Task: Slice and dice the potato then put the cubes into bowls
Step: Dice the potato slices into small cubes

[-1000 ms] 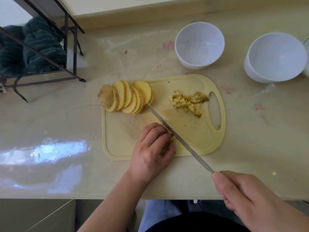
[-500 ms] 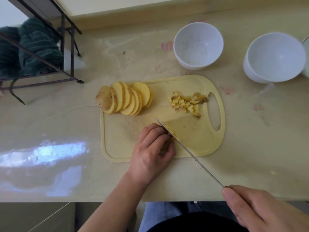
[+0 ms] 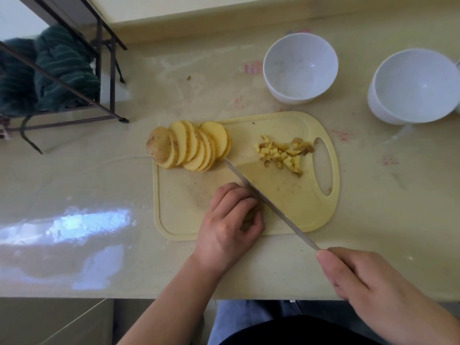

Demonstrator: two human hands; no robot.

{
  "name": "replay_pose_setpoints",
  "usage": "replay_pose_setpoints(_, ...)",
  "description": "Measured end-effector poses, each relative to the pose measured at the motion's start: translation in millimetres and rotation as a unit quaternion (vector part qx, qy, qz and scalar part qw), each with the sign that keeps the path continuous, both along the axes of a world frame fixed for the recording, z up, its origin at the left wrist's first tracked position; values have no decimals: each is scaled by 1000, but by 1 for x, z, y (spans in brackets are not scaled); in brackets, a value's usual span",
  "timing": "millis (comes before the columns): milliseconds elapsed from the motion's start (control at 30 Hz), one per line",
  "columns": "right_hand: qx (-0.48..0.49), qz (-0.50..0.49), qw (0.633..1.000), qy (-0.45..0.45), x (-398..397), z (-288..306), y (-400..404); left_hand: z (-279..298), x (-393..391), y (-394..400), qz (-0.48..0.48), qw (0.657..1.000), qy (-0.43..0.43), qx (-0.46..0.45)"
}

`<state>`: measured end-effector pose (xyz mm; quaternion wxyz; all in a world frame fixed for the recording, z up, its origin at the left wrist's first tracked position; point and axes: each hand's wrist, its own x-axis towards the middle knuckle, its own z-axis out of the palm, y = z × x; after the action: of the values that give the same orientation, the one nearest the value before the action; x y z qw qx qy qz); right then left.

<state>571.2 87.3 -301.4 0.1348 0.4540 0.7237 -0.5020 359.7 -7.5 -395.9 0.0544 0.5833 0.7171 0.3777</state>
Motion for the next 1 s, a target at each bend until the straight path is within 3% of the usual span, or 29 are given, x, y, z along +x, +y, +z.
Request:
replay_pose_setpoints(233,-42,-77,995,38,6,4,18,1,1,-2,-5,1000,9,-2)
replay_pose_setpoints(400,-82,-78,993,31,0,9,16,2,2,-5,-4,1000,29,5)
replay_pose_setpoints(733,-51,22,998,-23,4,26,-7,0,2,-10,9,999,32,13)
replay_pose_setpoints(1000,-66,43,995,-54,3,32,-5,0,2,-8,17,999,31,19)
